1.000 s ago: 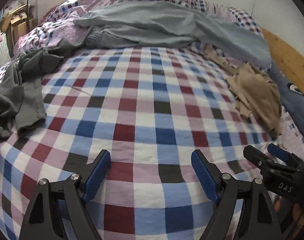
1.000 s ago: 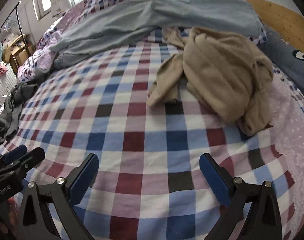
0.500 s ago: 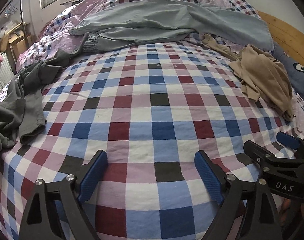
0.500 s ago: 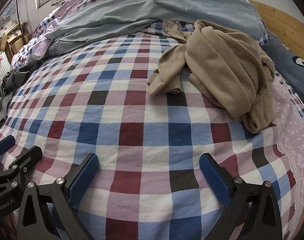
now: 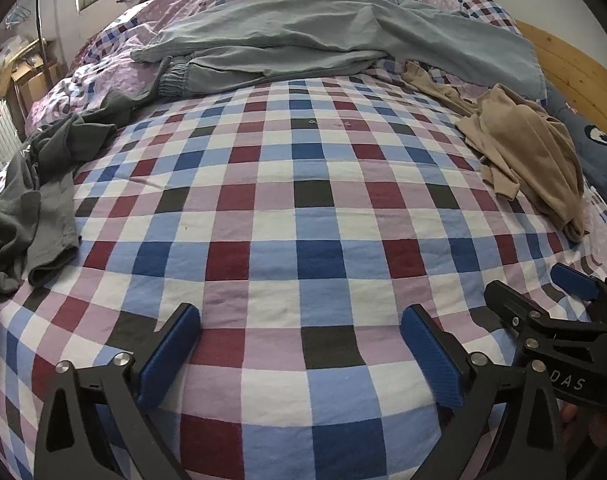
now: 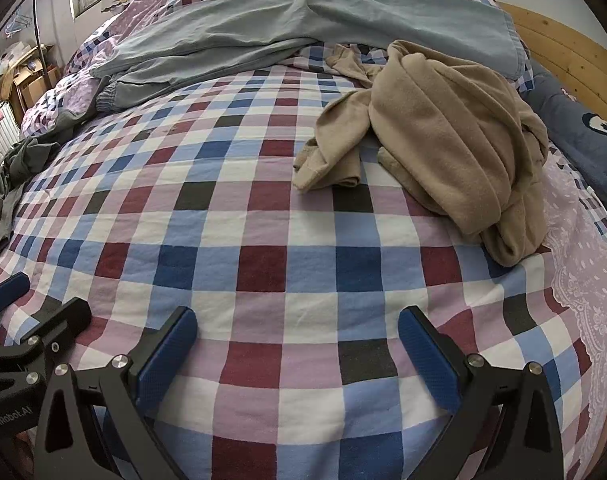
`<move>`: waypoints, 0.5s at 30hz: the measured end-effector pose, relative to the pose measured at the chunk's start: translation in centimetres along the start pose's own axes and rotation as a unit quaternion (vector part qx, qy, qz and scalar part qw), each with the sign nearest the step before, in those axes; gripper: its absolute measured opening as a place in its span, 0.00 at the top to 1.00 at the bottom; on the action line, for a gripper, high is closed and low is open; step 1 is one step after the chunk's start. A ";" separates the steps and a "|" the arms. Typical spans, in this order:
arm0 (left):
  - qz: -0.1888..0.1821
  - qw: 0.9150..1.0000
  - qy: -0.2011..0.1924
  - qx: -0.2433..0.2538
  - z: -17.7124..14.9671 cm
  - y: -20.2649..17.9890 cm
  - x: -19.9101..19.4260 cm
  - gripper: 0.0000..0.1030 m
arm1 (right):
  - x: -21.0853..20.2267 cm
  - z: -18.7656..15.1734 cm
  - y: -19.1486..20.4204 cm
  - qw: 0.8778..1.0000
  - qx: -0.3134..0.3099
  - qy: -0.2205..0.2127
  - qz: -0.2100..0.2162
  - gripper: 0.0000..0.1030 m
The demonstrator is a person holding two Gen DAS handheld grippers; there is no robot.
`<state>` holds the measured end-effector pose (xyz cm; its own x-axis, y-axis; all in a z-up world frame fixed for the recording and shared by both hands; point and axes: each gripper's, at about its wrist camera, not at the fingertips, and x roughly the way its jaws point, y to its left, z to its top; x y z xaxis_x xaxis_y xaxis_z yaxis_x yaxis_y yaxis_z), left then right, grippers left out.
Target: Fold clothes
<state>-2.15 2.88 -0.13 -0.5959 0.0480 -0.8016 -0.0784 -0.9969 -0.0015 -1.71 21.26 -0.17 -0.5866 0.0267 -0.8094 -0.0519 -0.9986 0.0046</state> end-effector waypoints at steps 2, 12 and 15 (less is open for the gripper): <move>0.002 1.000 0.001 0.002 0.0 -0.1 0.0 0.01 | -0.1 0.0 0.0 1.000 0.000 0.000 0.000 0.00; 0.002 1.000 0.000 0.002 -0.2 -0.2 0.0 0.01 | 0.0 0.0 0.0 1.000 -0.002 -0.001 0.001 0.00; 0.002 1.000 -0.001 0.002 -0.2 -0.1 0.0 0.01 | 0.0 0.0 -0.1 1.000 -0.002 -0.001 0.001 0.00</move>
<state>-1.98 2.99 -0.20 -0.5974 0.0445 -0.8007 -0.0788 -0.9969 0.0035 -1.67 21.34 -0.18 -0.5880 0.0244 -0.8085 -0.0469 -0.9989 0.0039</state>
